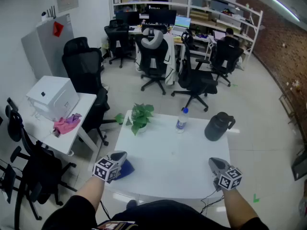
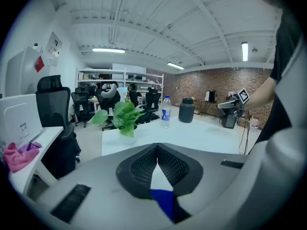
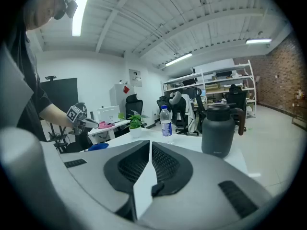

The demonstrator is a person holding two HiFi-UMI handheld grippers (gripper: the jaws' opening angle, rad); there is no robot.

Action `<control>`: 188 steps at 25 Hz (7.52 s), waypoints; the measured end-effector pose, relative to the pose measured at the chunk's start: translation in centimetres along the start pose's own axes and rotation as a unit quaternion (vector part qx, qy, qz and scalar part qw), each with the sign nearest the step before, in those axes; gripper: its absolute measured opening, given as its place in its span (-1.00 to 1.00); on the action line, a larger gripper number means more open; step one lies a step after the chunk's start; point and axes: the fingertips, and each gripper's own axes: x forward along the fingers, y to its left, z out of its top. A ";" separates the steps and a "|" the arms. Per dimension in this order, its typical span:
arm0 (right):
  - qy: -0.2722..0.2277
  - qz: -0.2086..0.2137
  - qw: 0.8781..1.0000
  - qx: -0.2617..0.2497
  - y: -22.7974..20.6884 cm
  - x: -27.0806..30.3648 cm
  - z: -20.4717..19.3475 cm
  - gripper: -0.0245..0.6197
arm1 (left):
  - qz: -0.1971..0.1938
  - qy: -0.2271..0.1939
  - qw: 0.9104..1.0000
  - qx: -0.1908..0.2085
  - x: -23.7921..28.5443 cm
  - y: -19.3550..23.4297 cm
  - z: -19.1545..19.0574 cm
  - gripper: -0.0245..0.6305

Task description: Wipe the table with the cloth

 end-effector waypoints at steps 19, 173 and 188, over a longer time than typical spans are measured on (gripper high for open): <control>0.024 -0.015 1.000 0.003 0.0 -0.9 -1.6 -0.83 | -0.040 0.333 0.941 0.049 2.6 2.7 -17.1 0.21; 0.008 -0.013 1.000 0.018 -1.4 -2.0 -2.4 -0.83 | 0.094 0.284 0.941 -0.155 -2.0 4.3 -18.5 -0.39; -0.006 0.013 0.999 0.034 -1.4 -0.4 -1.6 -0.92 | -0.026 -0.093 0.990 -0.106 6.8 -2.7 4.5 -0.93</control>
